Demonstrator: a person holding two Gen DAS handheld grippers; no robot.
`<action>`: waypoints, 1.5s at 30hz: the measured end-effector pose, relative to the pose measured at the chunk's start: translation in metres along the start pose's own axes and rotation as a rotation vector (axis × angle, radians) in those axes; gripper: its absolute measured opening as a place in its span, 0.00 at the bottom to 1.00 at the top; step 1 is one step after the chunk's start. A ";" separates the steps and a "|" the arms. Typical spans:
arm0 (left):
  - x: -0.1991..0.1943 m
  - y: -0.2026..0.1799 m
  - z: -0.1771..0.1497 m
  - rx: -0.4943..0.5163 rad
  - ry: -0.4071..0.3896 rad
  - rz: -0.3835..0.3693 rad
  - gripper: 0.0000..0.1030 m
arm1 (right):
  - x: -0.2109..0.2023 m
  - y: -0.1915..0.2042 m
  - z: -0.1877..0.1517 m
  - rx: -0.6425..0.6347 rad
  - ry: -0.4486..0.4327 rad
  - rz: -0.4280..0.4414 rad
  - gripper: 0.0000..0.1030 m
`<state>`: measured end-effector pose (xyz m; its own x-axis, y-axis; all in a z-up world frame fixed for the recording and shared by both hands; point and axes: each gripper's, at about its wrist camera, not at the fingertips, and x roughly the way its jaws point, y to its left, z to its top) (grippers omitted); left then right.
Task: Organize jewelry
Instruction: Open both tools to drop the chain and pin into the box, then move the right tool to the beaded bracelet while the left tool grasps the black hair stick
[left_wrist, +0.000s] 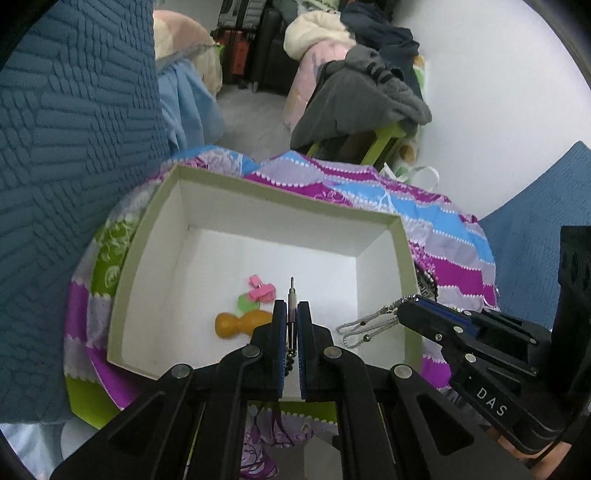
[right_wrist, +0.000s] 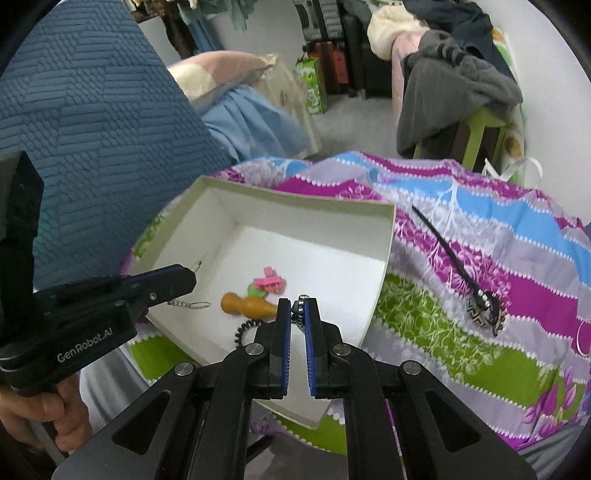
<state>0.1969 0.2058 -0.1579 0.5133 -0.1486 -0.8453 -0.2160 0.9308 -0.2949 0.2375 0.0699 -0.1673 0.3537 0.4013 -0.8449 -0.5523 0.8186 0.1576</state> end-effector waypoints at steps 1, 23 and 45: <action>0.001 0.000 0.000 -0.001 -0.001 0.003 0.03 | 0.002 -0.002 -0.001 0.003 0.005 0.004 0.06; -0.051 -0.059 0.023 0.004 -0.179 -0.022 0.36 | -0.104 -0.032 0.026 -0.086 -0.197 0.057 0.45; 0.032 -0.159 0.031 -0.054 -0.094 -0.201 0.33 | -0.102 -0.173 -0.004 0.035 -0.208 -0.079 0.37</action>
<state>0.2729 0.0637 -0.1244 0.6247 -0.2953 -0.7229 -0.1448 0.8659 -0.4788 0.2937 -0.1143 -0.1104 0.5450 0.4084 -0.7323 -0.4916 0.8631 0.1155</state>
